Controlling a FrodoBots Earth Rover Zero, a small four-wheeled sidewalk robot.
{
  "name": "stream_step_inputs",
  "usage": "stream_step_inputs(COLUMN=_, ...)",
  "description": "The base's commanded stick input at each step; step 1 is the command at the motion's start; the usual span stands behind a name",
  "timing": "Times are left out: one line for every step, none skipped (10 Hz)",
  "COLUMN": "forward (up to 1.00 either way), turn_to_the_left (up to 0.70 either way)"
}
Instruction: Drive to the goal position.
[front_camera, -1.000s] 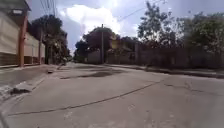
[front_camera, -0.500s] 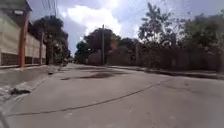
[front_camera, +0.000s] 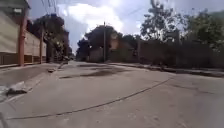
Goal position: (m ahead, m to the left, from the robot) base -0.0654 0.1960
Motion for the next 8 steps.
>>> stream_step_inputs(forward=0.97, turn_to_the_left=0.02)
stream_step_inputs(forward=0.79, turn_to_the_left=0.01)
stream_step_inputs(forward=0.58, turn_to_the_left=0.00)
stream_step_inputs(forward=0.07, turn_to_the_left=0.00)
stream_step_inputs(forward=0.05, turn_to_the_left=0.01)
stream_step_inputs(forward=0.03, turn_to_the_left=0.02)
stream_step_inputs(forward=0.02, turn_to_the_left=0.03)
stream_step_inputs(forward=0.01, turn_to_the_left=0.04)
